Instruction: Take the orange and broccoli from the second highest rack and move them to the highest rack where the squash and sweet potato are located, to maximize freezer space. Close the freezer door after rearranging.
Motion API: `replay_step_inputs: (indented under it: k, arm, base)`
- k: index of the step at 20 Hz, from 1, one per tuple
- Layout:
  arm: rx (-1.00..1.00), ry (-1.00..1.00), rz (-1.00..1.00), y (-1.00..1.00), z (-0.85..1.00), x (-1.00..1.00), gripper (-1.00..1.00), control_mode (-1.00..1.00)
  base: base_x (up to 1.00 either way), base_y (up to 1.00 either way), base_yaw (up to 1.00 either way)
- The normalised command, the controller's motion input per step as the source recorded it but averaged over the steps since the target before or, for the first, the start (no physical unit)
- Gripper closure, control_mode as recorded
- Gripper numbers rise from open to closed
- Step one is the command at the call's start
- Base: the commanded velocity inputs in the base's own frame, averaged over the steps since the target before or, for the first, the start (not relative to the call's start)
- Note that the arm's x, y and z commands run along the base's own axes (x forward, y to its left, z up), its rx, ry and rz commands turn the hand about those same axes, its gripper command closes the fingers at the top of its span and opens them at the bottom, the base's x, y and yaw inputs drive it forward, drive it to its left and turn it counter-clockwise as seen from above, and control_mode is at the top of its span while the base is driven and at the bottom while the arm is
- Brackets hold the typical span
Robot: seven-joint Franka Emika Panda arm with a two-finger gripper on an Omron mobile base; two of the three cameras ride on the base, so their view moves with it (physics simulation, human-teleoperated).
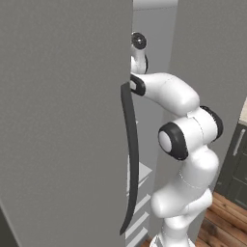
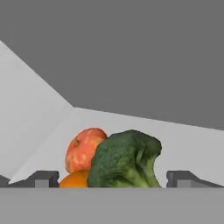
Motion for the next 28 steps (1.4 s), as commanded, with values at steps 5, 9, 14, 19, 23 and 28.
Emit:
replay_step_inputs:
  k: [5, 9, 14, 19, 23, 28]
  arm:
    - [0.00, -0.01, 0.00, -0.04, 0.75, -0.44, -1.00, -1.00]
    - [0.00, 0.00, 0.00, 0.00, 0.71, -0.49, -1.00, -1.00]
    - [0.00, 0.00, 0.00, -0.05, 0.10, -0.62, -1.00, -1.00]
    - [0.00, 0.00, 0.00, -0.12, 0.00, -0.78, -1.00, -1.00]
    - [0.00, 0.00, 0.00, -0.16, 0.08, -0.83, -1.00, -1.00]
    - [0.00, 0.01, 0.00, -0.11, 0.17, -0.79, -1.00, -1.00]
  base:
    - [0.00, 0.00, 0.00]
    - [0.00, 0.00, 0.00]
    - [0.00, 0.00, 0.00]
    - [0.00, 0.00, 0.00]
    - [0.00, 0.00, 0.00]
    - [0.00, 0.00, 0.00]
